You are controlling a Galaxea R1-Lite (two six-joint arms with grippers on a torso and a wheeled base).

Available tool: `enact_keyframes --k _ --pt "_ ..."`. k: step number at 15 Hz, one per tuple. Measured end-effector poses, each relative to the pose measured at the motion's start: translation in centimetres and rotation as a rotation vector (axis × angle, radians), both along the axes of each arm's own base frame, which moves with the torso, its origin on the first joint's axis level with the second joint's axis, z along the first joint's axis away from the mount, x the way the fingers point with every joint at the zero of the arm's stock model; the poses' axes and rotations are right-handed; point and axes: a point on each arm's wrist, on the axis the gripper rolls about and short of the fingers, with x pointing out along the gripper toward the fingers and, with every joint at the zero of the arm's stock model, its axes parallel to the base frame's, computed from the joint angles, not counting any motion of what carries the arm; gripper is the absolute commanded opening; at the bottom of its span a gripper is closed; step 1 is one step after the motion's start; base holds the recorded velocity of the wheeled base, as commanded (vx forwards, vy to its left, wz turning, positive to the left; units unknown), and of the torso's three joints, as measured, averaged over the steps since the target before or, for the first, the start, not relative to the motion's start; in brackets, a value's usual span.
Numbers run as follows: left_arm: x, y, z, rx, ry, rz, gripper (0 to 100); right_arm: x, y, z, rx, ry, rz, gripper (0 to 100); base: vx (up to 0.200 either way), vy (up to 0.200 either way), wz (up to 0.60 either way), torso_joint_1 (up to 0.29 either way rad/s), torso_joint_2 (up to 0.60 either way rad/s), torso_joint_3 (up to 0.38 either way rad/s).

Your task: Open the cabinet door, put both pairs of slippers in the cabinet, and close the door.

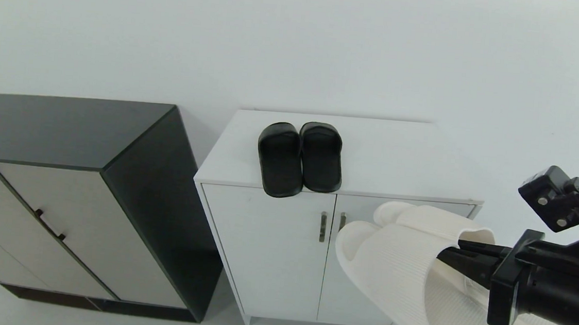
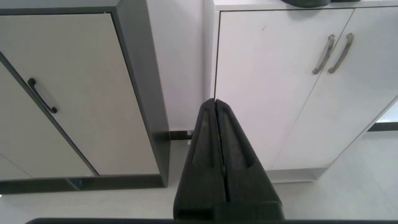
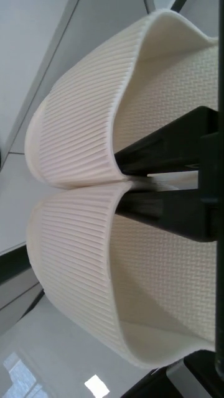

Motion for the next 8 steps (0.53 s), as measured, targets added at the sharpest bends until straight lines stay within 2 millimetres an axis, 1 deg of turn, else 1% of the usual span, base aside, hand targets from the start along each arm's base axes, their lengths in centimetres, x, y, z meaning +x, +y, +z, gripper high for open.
enact_keyframes --k 2,3,6,7,8 --pt "0.0 0.0 0.0 0.001 0.0 0.0 0 -0.02 -0.01 -0.07 -0.002 0.002 0.0 0 0.0 0.0 0.0 0.0 0.0 0.0" --pt "0.0 0.0 0.01 0.0 -0.001 -0.001 0 -0.03 -0.04 -0.14 -0.002 0.003 0.0 0 0.0 0.0 0.0 -0.119 0.26 0.139" --pt "0.0 0.0 0.0 0.0 0.0 0.0 0 -0.08 -0.08 -0.28 -0.006 0.007 -0.001 0 0.0 0.0 0.0 -0.201 0.46 0.256" --pt "0.0 0.0 0.0 0.0 0.0 0.0 100 -0.11 -0.1 -0.4 -0.01 0.01 0.0 0 0.0 0.0 0.0 -0.232 0.54 0.3" --pt "0.0 0.0 0.0 0.0 0.0 -0.001 100 -0.13 -0.11 -0.47 -0.012 0.012 0.0 0 0.0 0.0 0.0 -0.222 0.55 0.315"
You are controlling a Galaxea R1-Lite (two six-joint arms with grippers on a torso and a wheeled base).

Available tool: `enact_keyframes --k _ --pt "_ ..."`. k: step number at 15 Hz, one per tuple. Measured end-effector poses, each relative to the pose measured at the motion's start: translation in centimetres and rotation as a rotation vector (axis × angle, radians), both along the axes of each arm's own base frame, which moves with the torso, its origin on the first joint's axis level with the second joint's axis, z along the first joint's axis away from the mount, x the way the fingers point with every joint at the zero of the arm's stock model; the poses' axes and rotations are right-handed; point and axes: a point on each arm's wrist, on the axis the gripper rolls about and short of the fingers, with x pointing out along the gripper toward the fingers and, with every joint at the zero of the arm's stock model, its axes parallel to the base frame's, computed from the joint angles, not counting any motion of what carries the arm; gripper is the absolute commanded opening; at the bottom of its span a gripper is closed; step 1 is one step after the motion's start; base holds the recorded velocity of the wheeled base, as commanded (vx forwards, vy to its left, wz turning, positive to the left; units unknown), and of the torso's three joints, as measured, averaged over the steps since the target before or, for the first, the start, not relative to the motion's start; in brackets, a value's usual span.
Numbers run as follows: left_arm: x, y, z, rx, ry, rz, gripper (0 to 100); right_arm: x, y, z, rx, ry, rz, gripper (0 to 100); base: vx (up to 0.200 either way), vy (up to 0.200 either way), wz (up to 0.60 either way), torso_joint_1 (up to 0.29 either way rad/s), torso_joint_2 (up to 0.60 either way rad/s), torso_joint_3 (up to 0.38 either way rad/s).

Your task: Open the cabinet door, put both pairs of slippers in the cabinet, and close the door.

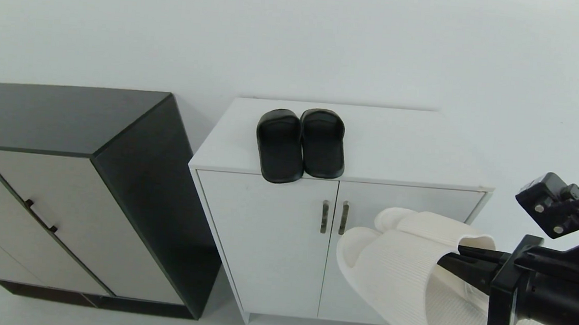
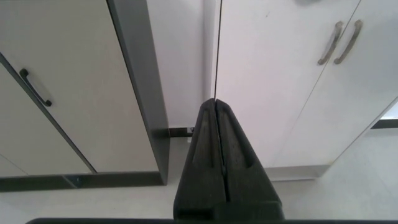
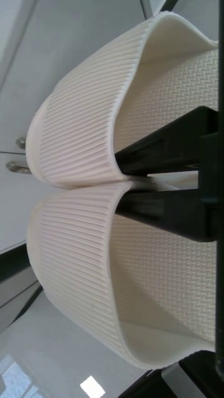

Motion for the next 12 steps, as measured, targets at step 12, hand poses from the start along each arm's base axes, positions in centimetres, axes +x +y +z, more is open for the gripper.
enact_keyframes --k 12 --pt "0.0 0.0 0.0 -0.003 0.0 -0.003 100 -0.24 0.02 -0.75 -0.039 0.002 0.018 0 0.0 0.0 0.0 -0.199 0.52 0.315"
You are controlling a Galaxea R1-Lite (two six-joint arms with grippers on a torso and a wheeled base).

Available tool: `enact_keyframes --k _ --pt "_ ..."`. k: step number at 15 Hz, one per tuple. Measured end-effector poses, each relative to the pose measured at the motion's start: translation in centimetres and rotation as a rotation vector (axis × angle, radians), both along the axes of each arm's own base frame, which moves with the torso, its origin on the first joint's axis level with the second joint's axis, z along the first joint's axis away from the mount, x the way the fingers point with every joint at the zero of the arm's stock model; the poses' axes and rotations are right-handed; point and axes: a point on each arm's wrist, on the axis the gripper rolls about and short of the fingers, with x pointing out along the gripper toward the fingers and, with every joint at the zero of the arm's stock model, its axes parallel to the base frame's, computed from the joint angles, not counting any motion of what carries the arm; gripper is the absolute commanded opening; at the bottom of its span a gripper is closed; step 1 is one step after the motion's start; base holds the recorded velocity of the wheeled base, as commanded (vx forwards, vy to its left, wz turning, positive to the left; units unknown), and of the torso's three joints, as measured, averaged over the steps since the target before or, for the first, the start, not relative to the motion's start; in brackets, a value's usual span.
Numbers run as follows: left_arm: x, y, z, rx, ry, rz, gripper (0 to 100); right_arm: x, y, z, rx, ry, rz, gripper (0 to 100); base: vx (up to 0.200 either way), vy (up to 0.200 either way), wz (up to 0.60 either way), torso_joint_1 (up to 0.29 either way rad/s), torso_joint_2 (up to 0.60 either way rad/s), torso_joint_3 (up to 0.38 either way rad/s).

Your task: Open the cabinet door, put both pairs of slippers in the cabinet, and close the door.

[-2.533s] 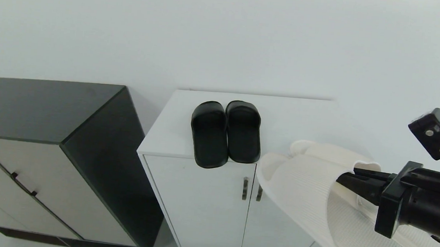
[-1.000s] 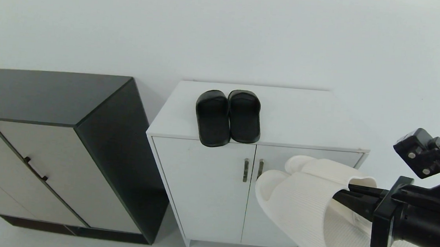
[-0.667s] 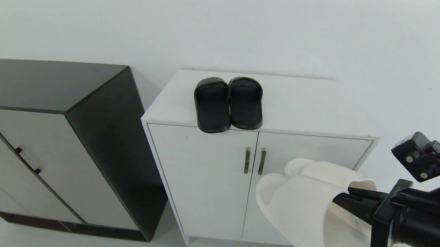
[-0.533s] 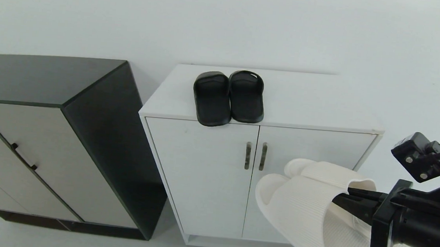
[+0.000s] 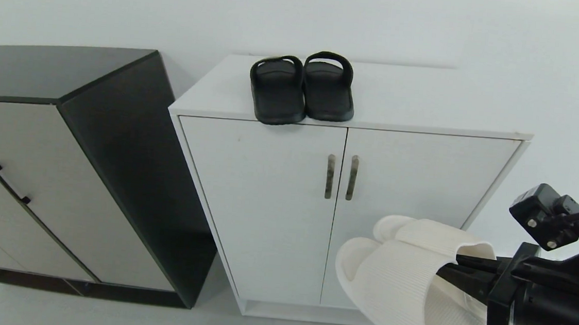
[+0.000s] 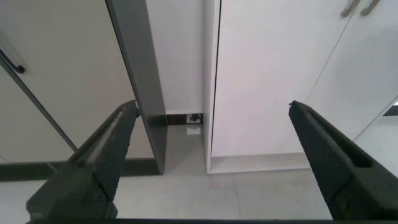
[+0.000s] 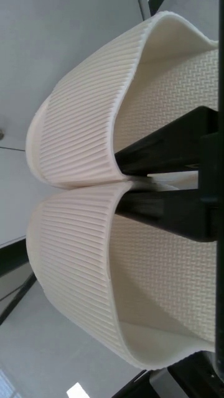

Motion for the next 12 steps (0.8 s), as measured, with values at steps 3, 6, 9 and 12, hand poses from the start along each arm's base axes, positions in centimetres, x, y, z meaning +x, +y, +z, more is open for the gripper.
enact_keyframes --k 3,6,9,12 --pt "0.06 0.0 0.02 0.0 0.008 -0.001 100 -0.04 -0.02 -0.1 -0.004 0.001 0.001 0 0.0 0.0 0.0 -0.155 0.48 0.328" --pt "0.28 0.0 0.11 0.026 0.034 -0.002 100 -0.1 -0.07 -0.09 -0.006 -0.002 0.004 0 0.0 0.0 0.0 -0.128 0.46 0.334" --pt "0.34 0.0 0.17 0.029 0.041 -0.003 100 -0.25 -0.17 -0.2 -0.007 -0.001 0.005 0 0.0 0.0 0.0 -0.102 0.46 0.352" --pt "0.35 0.0 0.19 0.037 0.041 -0.004 100 -0.29 -0.19 -0.23 -0.007 0.0 0.007 0 0.0 0.0 0.0 -0.048 0.45 0.38"
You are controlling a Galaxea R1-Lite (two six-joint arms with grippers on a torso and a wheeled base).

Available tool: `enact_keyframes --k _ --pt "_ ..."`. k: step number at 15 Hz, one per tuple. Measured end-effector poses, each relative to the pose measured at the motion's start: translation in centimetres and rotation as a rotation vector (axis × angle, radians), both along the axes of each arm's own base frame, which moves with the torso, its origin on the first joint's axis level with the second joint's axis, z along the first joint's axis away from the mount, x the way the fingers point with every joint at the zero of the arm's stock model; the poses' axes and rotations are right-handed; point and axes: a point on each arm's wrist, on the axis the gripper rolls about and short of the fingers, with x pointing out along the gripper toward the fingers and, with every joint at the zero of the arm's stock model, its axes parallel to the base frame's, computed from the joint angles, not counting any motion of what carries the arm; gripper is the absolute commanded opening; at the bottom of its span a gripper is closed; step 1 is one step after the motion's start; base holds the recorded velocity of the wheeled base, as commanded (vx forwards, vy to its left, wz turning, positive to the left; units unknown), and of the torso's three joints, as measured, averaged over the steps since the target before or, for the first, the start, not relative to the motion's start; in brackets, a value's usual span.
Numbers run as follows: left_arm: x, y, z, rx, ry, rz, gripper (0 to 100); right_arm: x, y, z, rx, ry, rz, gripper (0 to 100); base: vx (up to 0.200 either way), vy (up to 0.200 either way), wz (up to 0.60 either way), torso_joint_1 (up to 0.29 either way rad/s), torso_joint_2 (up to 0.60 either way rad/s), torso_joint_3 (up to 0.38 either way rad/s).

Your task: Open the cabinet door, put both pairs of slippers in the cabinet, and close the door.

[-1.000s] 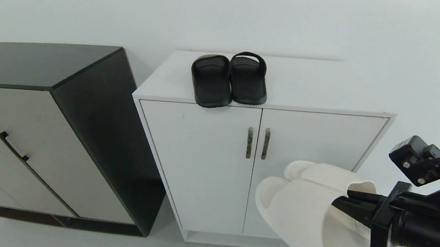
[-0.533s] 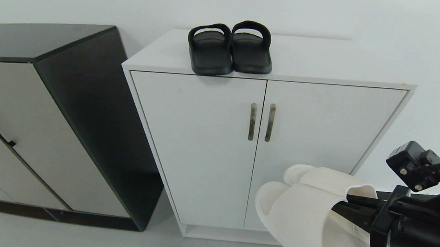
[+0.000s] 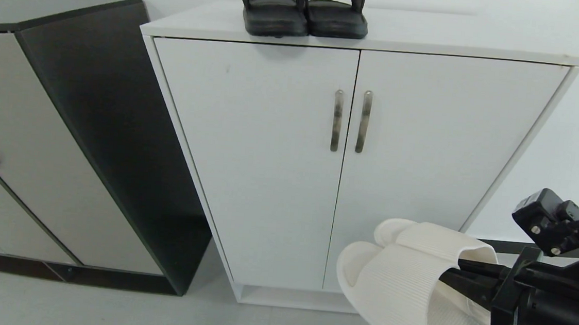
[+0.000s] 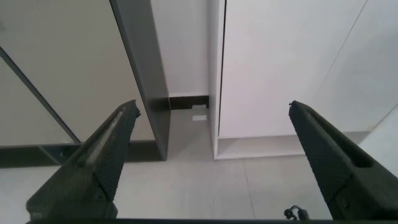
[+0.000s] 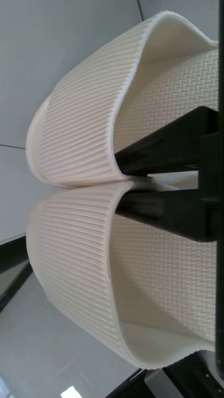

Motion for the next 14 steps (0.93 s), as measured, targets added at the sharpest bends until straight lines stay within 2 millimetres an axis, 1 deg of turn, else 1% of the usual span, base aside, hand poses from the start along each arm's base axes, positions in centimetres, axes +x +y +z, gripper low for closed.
enact_keyframes --k 2,3,4,6,7,9,12,14 --pt "0.1 0.0 0.0 0.003 0.012 -0.001 100 0.0 0.0 -0.1 0.0 0.002 0.004 0 0.0 0.0 0.0 -0.022 0.39 0.364" --pt "0.1 0.0 0.2 -0.002 0.016 -0.002 100 0.0 0.0 -0.1 0.0 0.004 0.008 0 0.0 0.0 0.0 -0.007 0.2 0.193" --pt "0.1 0.0 1.0 -0.026 0.007 -0.006 100 0.0 0.0 -0.1 0.001 0.004 0.01 0 0.0 0.0 0.0 -0.002 0.12 0.115" --pt "0.1 -0.1 4.7 -0.087 -0.049 -0.049 100 0.0 0.0 -0.1 0.0 0.005 0.011 0 0.0 0.0 0.0 0.001 0.04 0.025" --pt "0.4 -0.2 6.3 -0.102 -0.045 -0.095 100 0.0 0.0 -0.1 0.001 0.005 0.011 0 0.0 0.0 0.0 0.0 0.0 0.0" --pt "2.2 -0.5 8.7 -0.128 0.006 -0.24 100 -0.1 -0.1 -0.1 0.0 0.004 0.011 0 0.0 0.0 0.0 0.0 0.0 0.0" --pt "5.8 -1.0 11.1 -0.134 0.09 -0.449 100 -0.2 -0.1 -0.2 -0.002 0.006 0.013 0 0.0 0.0 0.0 0.0 0.0 0.0" --pt "8.2 -1.8 12.6 -0.129 0.117 -0.583 100 -0.3 -0.2 -0.1 0.002 0.002 0.012 0 0.0 0.0 0.0 0.0 0.0 0.0"
